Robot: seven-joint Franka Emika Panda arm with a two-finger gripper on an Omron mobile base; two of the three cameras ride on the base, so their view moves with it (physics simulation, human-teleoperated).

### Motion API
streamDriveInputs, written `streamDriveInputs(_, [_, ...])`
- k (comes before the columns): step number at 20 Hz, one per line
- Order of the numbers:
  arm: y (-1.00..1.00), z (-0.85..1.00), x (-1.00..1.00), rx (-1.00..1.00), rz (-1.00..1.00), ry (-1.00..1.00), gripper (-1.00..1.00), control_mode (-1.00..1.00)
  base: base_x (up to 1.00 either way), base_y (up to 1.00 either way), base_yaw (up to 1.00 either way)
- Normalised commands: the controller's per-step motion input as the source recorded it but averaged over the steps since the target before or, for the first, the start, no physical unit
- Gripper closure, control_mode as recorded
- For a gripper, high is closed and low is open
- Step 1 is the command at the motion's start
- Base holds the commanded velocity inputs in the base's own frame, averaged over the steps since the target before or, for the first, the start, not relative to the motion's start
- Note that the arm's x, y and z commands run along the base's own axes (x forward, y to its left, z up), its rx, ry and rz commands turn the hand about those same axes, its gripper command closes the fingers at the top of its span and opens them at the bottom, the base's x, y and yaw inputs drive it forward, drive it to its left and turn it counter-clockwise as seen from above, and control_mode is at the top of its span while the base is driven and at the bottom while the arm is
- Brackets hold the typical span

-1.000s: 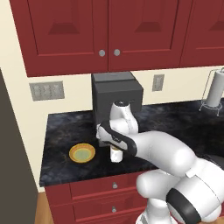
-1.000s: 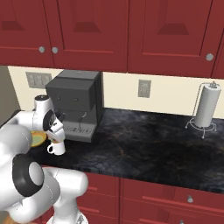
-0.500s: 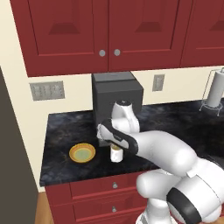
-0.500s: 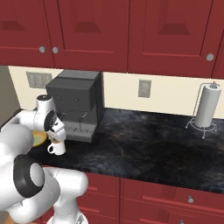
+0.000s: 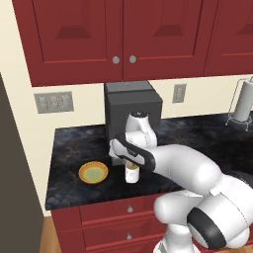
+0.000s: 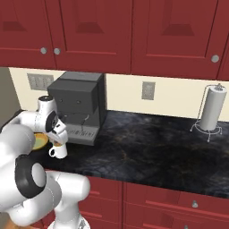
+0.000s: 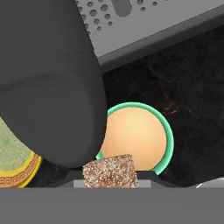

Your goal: Take a sugar cube from the saucer and place it inside the coffee. Then, grab milk from the fridge and place it next to the coffee on the counter to sweeten the coffee.

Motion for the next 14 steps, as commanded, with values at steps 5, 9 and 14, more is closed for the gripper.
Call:
streamDriveInputs(5, [-0.04, 0.05, -0.31, 0.01, 0.0, -0.04, 1.0, -1.0, 0.0, 0.0, 0.0])
streamDriveInputs(9, [-0.44, 0.1, -0.02, 0.06, 0.0, -0.02, 1.0, -1.0, 0.0, 0.0, 0.0])
streamDriveInputs(14, [-0.28, 0.11, -0.04, 0.05, 0.0, -0.03, 1.0, -1.0, 0.0, 0.0, 0.0])
